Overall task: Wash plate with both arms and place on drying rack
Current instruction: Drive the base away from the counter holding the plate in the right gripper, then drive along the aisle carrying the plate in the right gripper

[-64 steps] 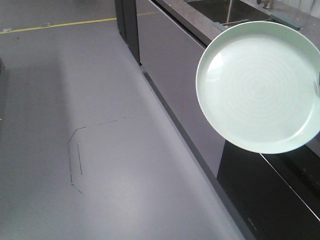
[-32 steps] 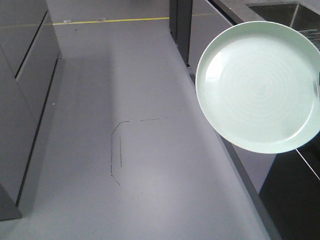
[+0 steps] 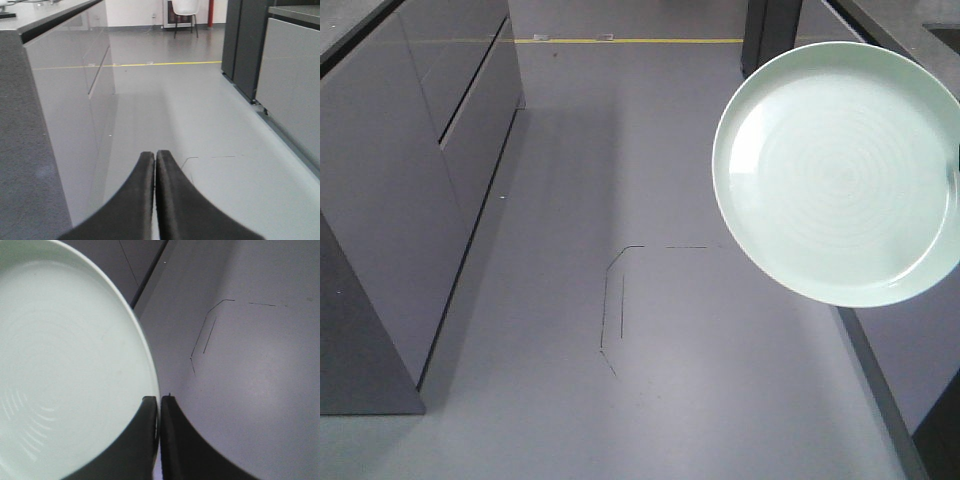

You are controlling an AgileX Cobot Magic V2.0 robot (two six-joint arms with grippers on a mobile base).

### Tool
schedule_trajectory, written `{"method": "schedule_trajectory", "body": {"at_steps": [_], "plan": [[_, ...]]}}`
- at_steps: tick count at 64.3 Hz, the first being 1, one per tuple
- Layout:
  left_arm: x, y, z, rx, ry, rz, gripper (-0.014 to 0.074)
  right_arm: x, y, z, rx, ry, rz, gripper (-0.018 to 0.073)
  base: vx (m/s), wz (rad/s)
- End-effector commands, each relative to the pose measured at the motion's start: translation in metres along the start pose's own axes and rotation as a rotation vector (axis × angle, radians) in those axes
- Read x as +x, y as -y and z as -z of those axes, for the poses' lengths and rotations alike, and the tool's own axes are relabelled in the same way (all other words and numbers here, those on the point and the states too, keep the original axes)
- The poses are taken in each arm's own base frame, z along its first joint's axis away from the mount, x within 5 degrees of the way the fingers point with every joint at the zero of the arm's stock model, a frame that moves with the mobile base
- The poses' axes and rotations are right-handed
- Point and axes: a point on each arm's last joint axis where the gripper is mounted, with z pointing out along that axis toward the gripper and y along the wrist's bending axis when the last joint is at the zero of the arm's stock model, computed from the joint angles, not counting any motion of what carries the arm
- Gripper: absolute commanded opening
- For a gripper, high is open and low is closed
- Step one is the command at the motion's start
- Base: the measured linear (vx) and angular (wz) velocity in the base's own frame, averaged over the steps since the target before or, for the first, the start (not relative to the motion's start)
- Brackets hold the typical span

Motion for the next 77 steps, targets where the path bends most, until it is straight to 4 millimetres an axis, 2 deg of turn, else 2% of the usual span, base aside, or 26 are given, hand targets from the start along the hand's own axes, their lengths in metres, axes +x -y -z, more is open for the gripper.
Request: {"method": "schedule_trajectory", "body": {"at_steps": [1,34,77], "plan": [[-0.0015,0.0012,-0.0001,0.02,0.069,0.007,-0.0006,-0.0092,-0.0066,0.0094,-0.002,0.088,0.01,-0.0006,0.1,0.29],[-0.0015,0.0012,-0.0001,0.02,0.069,0.007,-0.0006,-0.0093,-0.0065,0.0094,-0.001,0.089,0.01,-0.0006,0.13,0.2],[-0.0015,0.0012,-0.0001,0.02,0.069,0.007,-0.0006,-0.0093,-0.0065,0.0094,-0.001,0.089,0.01,-0.0006,0.19,0.0]]}}
